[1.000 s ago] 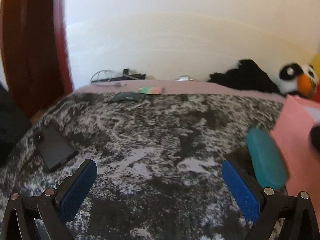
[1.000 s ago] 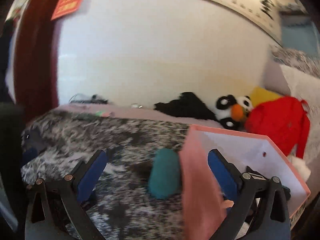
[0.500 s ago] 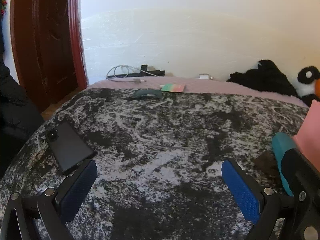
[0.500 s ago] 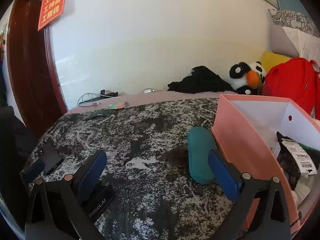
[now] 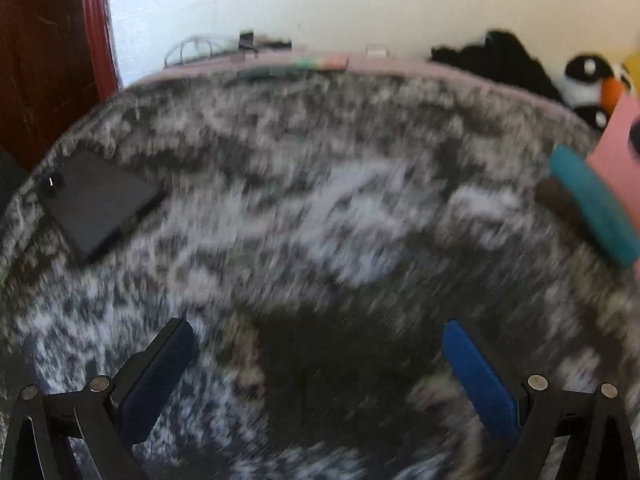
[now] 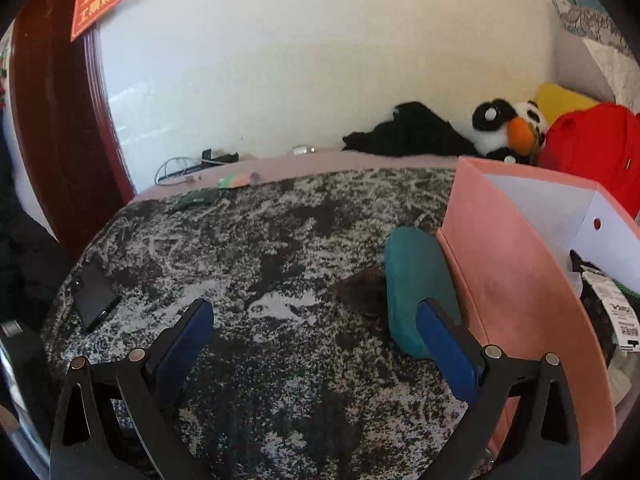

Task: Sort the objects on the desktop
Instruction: 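Move both tools back over the bed beside the teal case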

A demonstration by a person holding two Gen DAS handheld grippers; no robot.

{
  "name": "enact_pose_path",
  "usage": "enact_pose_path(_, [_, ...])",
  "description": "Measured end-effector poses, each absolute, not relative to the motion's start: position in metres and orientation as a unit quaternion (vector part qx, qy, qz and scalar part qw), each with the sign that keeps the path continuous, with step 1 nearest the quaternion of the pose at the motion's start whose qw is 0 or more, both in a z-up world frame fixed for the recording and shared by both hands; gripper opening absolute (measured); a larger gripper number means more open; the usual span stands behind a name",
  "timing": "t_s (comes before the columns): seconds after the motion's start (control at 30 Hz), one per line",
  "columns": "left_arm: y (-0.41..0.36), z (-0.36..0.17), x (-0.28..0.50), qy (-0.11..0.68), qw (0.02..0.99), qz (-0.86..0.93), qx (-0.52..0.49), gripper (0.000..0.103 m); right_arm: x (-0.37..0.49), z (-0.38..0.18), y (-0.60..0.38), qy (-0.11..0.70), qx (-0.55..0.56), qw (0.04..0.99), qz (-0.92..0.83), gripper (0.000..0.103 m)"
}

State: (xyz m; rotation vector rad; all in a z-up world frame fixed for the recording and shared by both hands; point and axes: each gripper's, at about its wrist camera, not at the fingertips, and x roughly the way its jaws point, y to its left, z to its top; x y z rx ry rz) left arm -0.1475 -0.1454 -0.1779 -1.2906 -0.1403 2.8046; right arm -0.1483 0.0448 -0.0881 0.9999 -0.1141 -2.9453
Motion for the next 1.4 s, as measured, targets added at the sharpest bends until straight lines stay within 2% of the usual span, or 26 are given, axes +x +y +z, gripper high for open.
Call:
enact_pose_path(0.13, [-0.151, -0.179, -0.146, -0.070, 0.037, 0.907, -0.413, 0.103, -0.154, -0.094, 0.049, -0.043, 0.334, 0.013, -0.941, 0.103])
enact_pose_path(0.3, [-0.132, -0.186, -0.153, -0.008, 0.005, 0.902, -0.432, 0.103, -0.161, -0.099, 0.056, -0.062, 0.349, 0.009, -0.935, 0.103])
enact_pose_path(0.43, [-0.134, -0.185, -0.152, -0.011, 0.007, 0.901, -0.433, 0.103, -0.163, -0.101, 0.058, -0.066, 0.355, 0.007, -0.933, 0.103])
enact_pose_path(1.4, [-0.139, -0.185, -0.152, -0.014, 0.006, 0.902, -0.431, 0.103, -0.165, -0.120, 0.023, 0.029, 0.378, 0.017, -0.925, 0.103])
